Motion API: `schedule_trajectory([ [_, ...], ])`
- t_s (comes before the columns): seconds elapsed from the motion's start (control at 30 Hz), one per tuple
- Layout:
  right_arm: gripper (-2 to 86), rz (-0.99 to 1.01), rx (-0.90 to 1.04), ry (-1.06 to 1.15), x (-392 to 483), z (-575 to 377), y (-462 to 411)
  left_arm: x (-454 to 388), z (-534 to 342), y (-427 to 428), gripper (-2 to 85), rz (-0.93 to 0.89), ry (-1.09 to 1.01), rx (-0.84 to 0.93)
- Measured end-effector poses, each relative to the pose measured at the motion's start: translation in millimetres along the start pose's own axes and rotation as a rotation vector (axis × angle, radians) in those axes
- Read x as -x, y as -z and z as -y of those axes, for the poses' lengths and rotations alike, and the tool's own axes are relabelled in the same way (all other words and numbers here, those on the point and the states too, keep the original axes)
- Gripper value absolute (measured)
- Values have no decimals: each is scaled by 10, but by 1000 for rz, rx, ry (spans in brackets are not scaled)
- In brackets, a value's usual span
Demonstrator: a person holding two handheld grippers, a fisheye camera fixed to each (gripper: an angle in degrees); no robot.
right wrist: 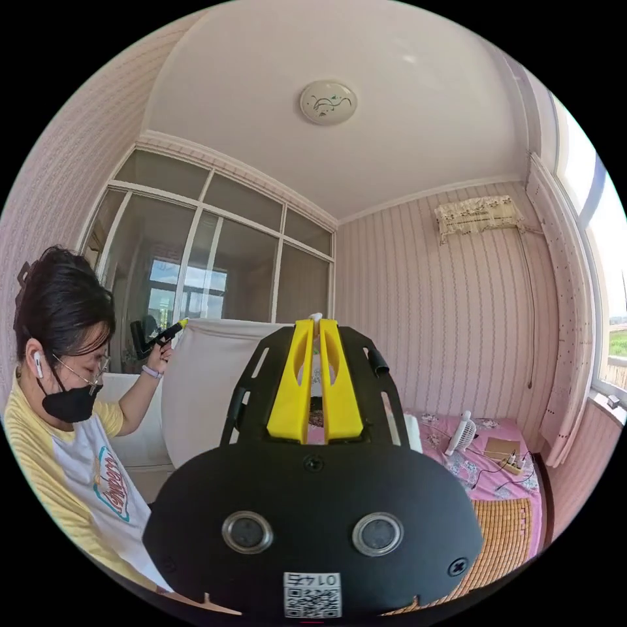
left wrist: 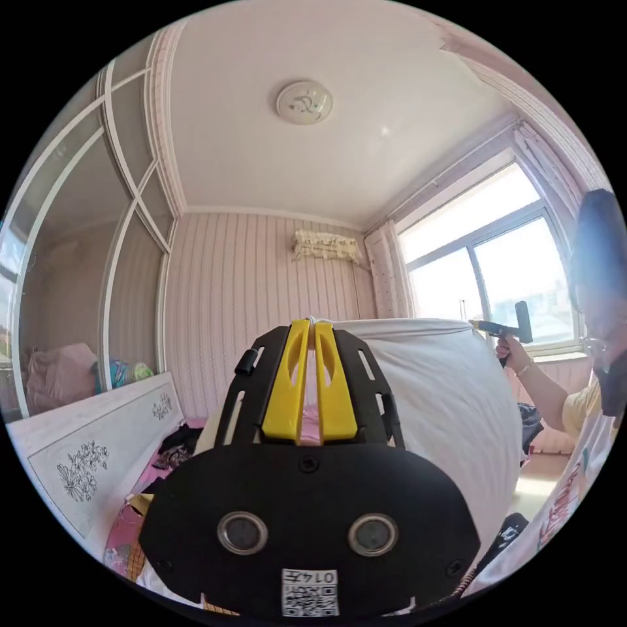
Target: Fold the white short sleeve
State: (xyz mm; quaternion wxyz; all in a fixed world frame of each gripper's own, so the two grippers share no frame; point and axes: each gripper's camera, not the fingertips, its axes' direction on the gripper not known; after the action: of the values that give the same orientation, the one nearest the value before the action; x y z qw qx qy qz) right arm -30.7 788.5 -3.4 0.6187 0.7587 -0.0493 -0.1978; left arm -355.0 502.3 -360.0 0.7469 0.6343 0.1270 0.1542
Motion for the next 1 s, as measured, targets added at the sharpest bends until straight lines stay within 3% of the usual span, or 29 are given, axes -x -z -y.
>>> schedule_trajectory([
  [0.17, 6, -215, 400, -109, -653, -671, -1218, 259, -811, -1599, -10, 127, 78, 423],
  [0.3, 6, -271, 555, -259, -1219, -1185, -1928, 372, -1101, -2225, -10, 125, 151, 461],
  [0.37, 6, -309, 518, -269, -1375, -1151, -2065, 509, -992, -2463, -10, 150, 205, 417],
  [0.43, 6, -332, 358, -253, -1508, -873, -2077, 593, -823, -2519, -10, 116, 234, 327],
  [0.53, 6, -283, 129, -235, -1544, -551, -1960, 591, -629, -2552, -10, 68, 160, 226],
  [0.6, 6, -263, 93, -190, -1513, -509, -1932, 572, -692, -2573, -10, 47, 119, 227],
  [0.7, 7, -242, 126, -170, -1498, -807, -1882, 608, -1129, -2628, -10, -9, 138, 319],
  [0.87, 7, -207, 269, -284, -1538, -1906, -1692, 454, -2559, -2642, -10, -24, 105, 671],
  [1.0, 7, -221, 474, -517, -1629, -3138, -1597, 448, -3674, -2707, -10, -75, 381, 926],
])
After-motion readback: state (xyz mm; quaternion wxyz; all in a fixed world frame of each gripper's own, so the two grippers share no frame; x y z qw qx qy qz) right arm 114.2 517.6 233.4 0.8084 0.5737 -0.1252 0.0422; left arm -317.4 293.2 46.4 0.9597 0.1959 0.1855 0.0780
